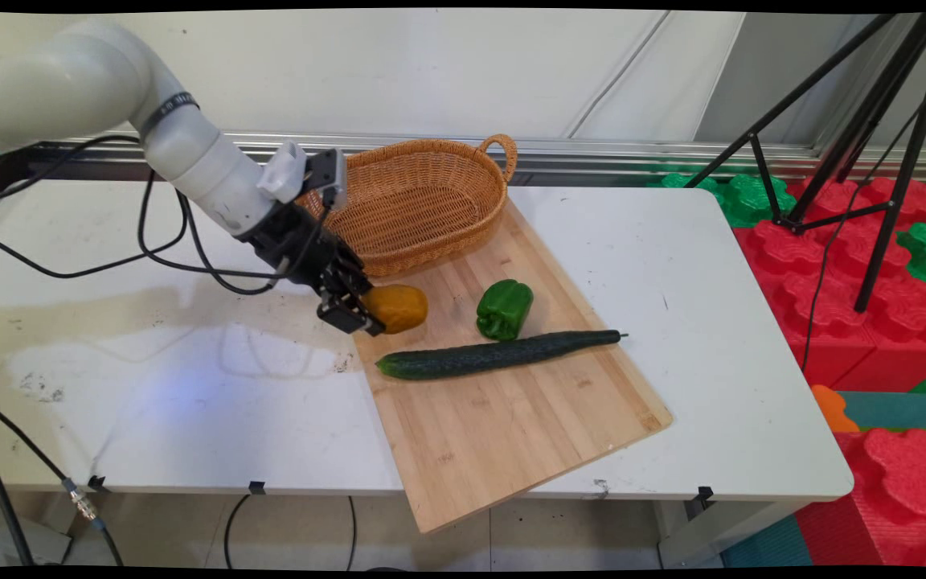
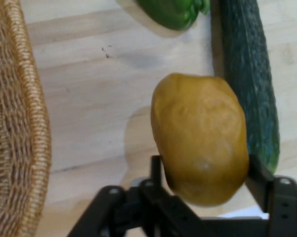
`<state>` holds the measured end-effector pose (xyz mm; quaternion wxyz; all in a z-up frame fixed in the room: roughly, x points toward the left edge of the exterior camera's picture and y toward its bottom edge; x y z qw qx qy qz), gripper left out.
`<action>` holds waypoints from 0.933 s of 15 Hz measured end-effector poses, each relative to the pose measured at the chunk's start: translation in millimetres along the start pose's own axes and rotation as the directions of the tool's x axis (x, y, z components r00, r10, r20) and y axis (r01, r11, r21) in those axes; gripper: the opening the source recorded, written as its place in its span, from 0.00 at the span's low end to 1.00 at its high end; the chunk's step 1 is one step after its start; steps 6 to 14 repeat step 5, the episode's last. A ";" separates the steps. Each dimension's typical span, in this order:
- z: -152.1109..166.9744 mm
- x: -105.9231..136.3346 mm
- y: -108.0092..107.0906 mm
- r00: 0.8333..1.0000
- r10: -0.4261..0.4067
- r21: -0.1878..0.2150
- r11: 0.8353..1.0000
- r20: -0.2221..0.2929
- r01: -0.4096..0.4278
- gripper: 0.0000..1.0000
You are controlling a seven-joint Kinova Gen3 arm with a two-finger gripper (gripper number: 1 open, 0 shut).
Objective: Place the picked object on the cutting board
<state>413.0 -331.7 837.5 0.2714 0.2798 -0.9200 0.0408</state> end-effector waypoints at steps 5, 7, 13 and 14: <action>11.8 2.7 -0.6 1.000 0.009 0.014 1.000 -0.010 -0.009 1.00; 11.8 2.7 -0.6 1.000 0.009 0.014 1.000 -0.010 -0.009 1.00; 11.8 2.7 -0.6 1.000 0.009 0.014 1.000 -0.010 -0.009 1.00; 11.8 2.7 -0.6 1.000 0.009 0.014 1.000 -0.010 -0.009 1.00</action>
